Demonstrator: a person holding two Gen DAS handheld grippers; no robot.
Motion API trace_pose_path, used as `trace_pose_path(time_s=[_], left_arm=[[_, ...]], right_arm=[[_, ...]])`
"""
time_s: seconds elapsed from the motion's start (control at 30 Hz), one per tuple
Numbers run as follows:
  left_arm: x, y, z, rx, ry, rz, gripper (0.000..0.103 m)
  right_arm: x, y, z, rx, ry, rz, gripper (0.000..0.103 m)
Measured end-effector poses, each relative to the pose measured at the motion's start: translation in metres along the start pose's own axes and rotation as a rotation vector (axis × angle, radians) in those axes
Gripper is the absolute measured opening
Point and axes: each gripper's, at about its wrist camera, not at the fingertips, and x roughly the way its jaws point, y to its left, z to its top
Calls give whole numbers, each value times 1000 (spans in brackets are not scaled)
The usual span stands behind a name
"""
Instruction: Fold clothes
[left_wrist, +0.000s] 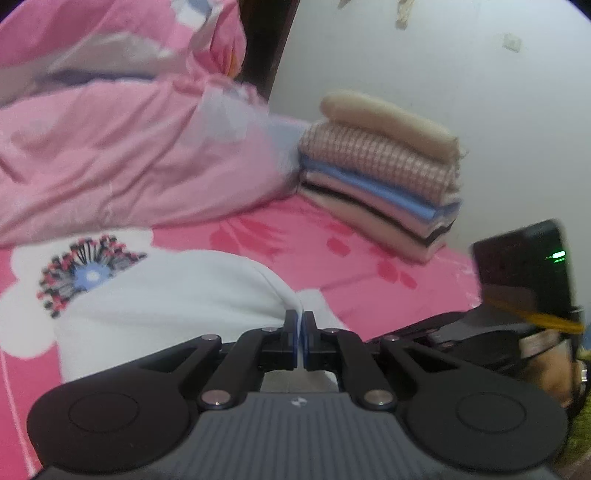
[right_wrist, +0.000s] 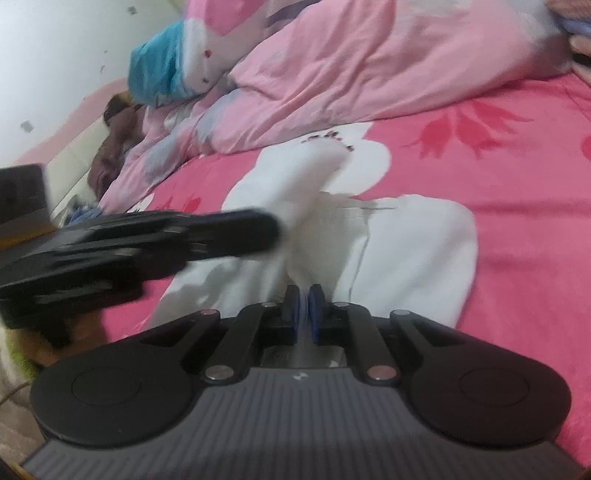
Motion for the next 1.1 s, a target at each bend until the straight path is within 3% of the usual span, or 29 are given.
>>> trace_pose_path(time_s=[0.23, 0.47, 0.57, 0.67, 0.93, 1.1], left_arm=[[18, 17, -7, -79, 45, -10, 3], [16, 14, -8, -66, 30, -3, 3], [16, 14, -8, -66, 27, -2, 3], [14, 14, -8, -67, 14, -4, 3], [0, 16, -7, -81, -38, -13, 3], [-14, 18, -5, -96, -80, -24, 3]], right_arm=[[-28, -41, -12, 204, -89, 13, 26], [-52, -86, -27, 443, -192, 22, 28], [-43, -86, -30, 459, -206, 34, 24], [-44, -81, -30, 432, -247, 37, 4], [-48, -42, -17, 217, -282, 109, 1], [-32, -20, -6, 67, -188, 134, 1]])
